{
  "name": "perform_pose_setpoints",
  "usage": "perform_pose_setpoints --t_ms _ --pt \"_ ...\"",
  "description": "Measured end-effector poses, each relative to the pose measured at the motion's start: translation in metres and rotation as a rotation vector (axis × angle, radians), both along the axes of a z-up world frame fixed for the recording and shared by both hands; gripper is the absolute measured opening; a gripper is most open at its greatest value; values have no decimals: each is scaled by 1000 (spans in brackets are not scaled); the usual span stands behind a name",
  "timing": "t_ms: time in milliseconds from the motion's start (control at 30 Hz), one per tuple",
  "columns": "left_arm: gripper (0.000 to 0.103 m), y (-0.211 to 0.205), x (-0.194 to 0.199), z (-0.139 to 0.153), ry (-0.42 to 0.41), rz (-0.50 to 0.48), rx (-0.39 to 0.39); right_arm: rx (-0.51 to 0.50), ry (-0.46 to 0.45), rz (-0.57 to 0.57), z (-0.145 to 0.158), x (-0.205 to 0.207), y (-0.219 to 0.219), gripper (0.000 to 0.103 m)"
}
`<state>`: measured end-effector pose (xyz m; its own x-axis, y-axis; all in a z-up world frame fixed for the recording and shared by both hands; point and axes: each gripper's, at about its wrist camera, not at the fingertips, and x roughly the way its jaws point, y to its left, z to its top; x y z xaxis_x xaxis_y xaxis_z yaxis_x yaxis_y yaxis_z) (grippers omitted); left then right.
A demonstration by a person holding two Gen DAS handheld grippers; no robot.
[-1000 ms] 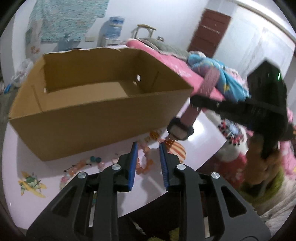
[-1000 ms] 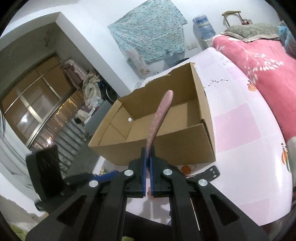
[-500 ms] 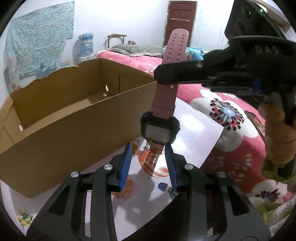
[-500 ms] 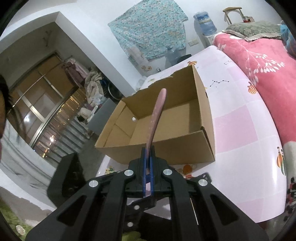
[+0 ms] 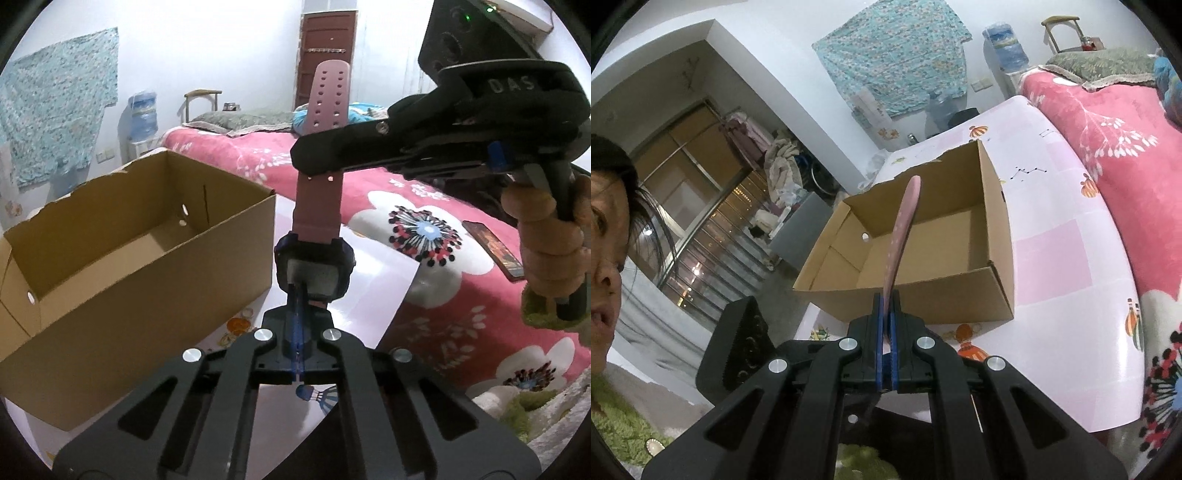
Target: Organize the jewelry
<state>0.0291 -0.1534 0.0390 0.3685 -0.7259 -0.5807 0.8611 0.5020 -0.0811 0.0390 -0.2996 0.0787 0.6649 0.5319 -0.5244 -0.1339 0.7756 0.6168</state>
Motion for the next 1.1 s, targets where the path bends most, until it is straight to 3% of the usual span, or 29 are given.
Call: perform_pose_setpoints --t_ms 400,433,500,533,833,933,1100 --pt "1 0 -6 -2 7 -6 23 27 -23 -29 2 -7 -12 3" --pt "4 1 -6 -2 5 -8 20 26 -25 -26 3 -7 -12 3" --pt "20 1 -6 -3 0 -5 24 22 -30 -23 6 -8 -11 3" --pt "21 1 -6 -4 -2 -4 24 20 -32 -20 7 -8 -11 3" --pt "20 -2 -4 -4 -21 -36 35 -7 -41 13 13 -11 -4 3" --pt "8 -3 -7 -3 -33 -72 40 -14 -40 26 14 -12 -2 3" --pt "7 -5 -11 -4 -49 -107 45 -23 -36 20 14 -12 -3 3"
